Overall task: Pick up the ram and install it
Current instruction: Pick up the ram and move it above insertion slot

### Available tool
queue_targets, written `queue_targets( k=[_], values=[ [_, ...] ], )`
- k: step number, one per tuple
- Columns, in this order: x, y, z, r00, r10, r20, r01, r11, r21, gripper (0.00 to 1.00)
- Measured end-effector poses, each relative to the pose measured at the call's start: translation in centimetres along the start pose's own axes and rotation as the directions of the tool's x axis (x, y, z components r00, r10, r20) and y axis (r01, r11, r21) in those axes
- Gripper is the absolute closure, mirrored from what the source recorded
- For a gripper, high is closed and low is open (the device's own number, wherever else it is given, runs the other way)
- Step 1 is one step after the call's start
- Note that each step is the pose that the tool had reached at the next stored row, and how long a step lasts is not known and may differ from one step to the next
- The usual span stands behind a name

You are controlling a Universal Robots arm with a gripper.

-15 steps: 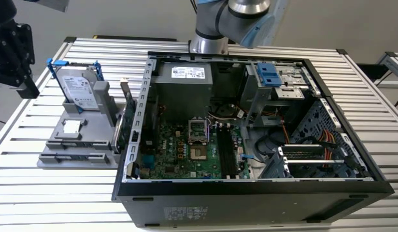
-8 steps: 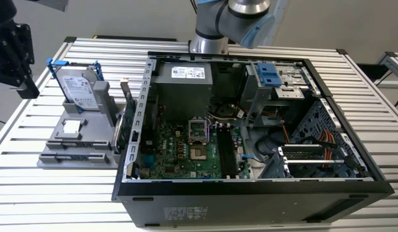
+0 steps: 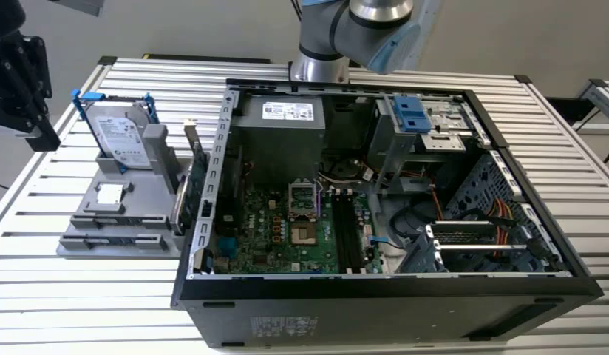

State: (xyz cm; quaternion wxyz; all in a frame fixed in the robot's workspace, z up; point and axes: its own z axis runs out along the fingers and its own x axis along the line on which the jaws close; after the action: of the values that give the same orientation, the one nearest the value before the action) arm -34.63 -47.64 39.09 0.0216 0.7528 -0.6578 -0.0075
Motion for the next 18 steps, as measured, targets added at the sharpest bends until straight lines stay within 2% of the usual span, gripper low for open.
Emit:
queue_targets(
  k=[12,18],
  values=[
    [0.00,0.00,0.01,0.9994,-0.035,-0.0010,0.035,0.9994,0.0008,0.00],
    [-0.01,0.00,0.18,1.0000,0.009,0.0018,-0.009,1.0000,0.0001,0.00]
  ],
)
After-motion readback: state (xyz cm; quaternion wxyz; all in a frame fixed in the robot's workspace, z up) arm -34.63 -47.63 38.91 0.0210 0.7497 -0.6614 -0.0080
